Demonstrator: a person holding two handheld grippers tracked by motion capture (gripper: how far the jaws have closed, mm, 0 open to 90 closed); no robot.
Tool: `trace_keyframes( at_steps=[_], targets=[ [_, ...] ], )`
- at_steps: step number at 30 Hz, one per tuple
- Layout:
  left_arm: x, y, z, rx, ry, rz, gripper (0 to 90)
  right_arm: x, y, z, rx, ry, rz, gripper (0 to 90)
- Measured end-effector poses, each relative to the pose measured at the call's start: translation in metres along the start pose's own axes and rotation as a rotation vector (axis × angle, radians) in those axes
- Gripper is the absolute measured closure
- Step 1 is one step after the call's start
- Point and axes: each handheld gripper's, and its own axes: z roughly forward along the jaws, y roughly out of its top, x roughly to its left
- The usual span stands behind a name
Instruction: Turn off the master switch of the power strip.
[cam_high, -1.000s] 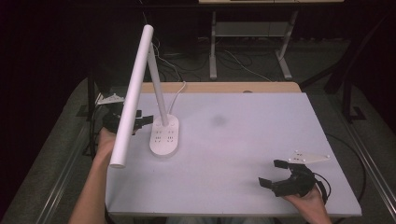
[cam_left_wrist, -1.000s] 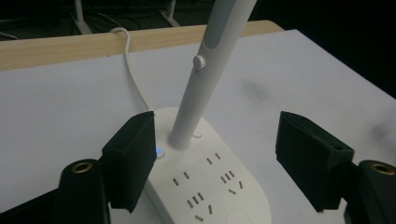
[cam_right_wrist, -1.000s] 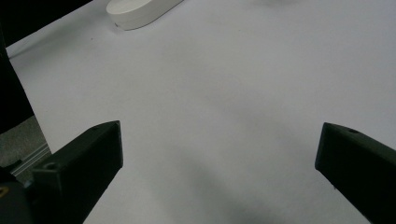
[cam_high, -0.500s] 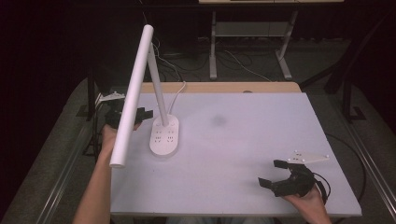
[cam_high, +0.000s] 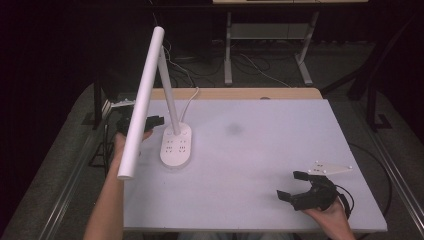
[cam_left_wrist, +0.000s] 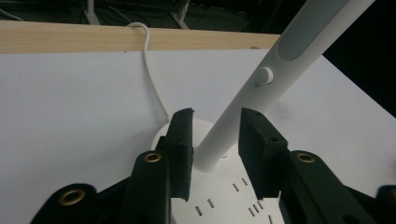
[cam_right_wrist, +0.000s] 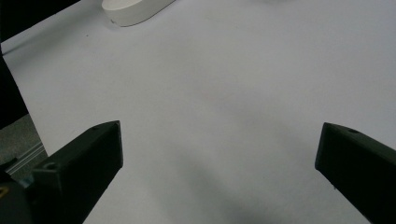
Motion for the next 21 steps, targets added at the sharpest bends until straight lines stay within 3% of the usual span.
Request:
trace_keyframes(
  at_steps=[14,15,21],
  targets=[
    [0.004,-0.005,0.017,0.034,0.011,-0.025,88.6,-0.002,0.000,-0.002,-0.005,-0.005,0.000,0.2],
    [0.005,-0.005,0.018,0.047,0.005,-0.005,89.4,-0.002,0.000,-0.002,-0.005,-0.005,-0.001,0.2],
    [0.007,-0.008,0.022,0.073,0.006,0.018,89.8,-0.002,-0.001,-0.003,-0.004,-0.008,0.004,0.1]
  ],
)
